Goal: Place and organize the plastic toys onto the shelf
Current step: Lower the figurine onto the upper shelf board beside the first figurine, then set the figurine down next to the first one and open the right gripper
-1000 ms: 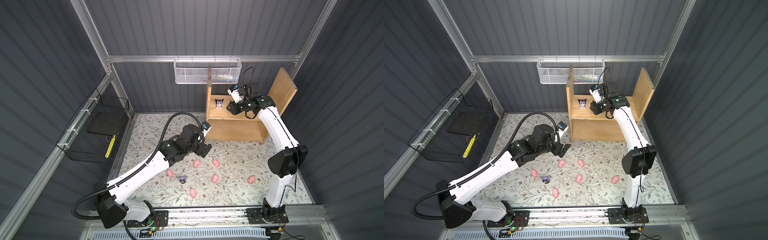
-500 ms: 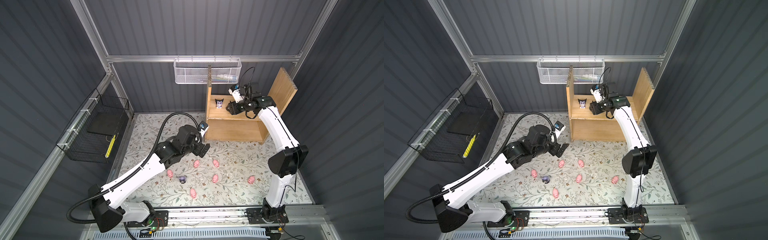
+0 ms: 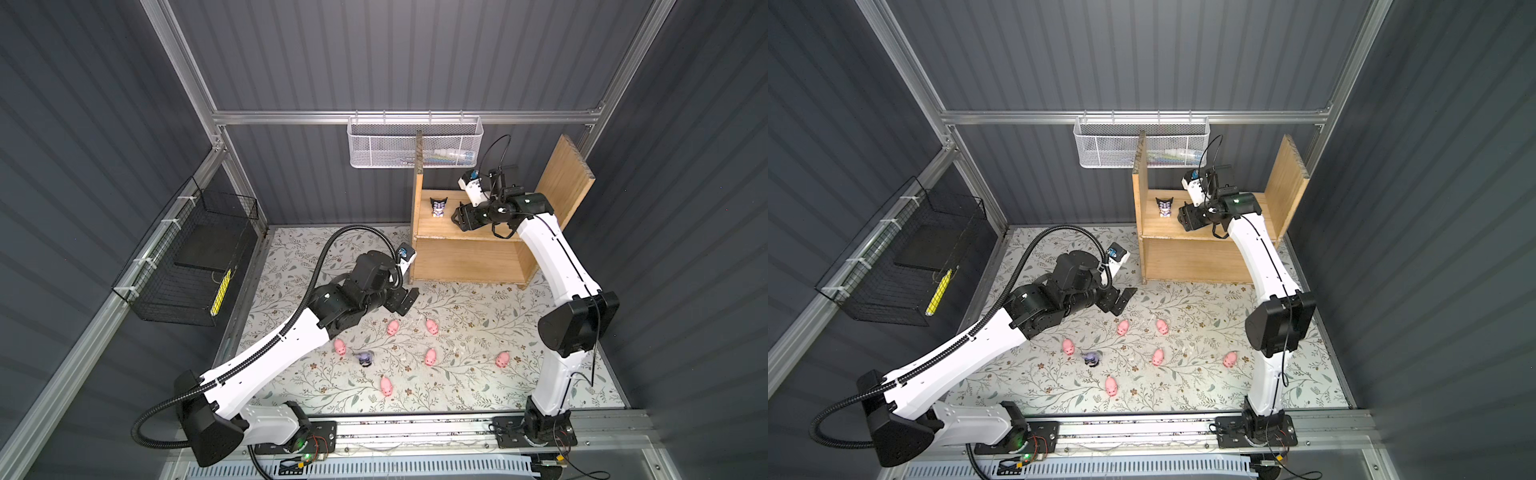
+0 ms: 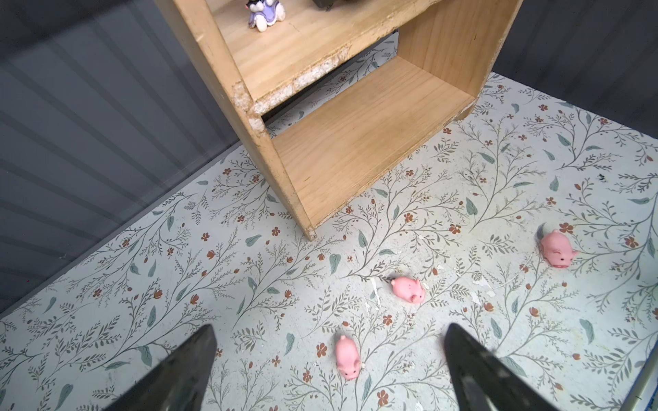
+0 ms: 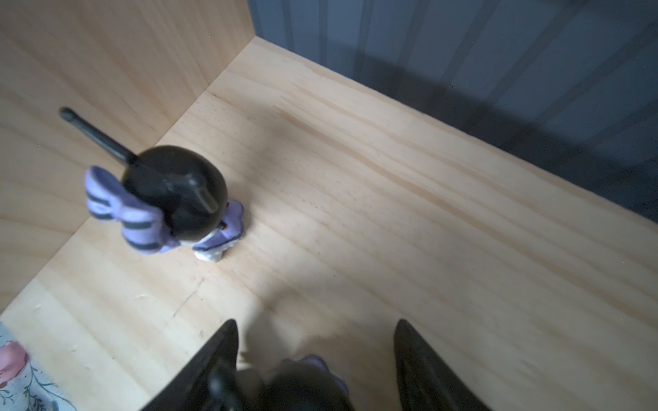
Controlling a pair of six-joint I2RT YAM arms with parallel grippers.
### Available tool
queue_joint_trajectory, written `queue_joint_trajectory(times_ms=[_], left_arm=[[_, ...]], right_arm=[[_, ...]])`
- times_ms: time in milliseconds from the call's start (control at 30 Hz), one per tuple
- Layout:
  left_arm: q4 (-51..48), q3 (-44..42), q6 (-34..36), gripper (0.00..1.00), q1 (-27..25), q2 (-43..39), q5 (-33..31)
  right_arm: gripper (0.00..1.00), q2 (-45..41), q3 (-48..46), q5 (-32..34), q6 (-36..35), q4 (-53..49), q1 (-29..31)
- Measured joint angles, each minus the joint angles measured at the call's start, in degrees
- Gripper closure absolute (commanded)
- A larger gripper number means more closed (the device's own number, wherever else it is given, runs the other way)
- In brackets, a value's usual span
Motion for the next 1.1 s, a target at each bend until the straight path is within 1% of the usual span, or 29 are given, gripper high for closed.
queue_joint_trajectory(times_ms=[233,733,1100], left_arm=[[0.0,-0.2,0.0,0.00,0.0,-0.6,0.0],[0.0,-0.2,0.0,0.00,0.0,-1.9,0.0],[-0.1,-0.2,0.0,0.00,0.0,-2.4,0.1]], right_arm=[[0.25,-1.8,-2.5,0.7,0.5,0.2,0.0],[0.22,-5.4,-7.1,1.5,0.9,0.6,-1.0],[0.22,-8.3,-10.9,2.7,1.0,1.7,-2.2]])
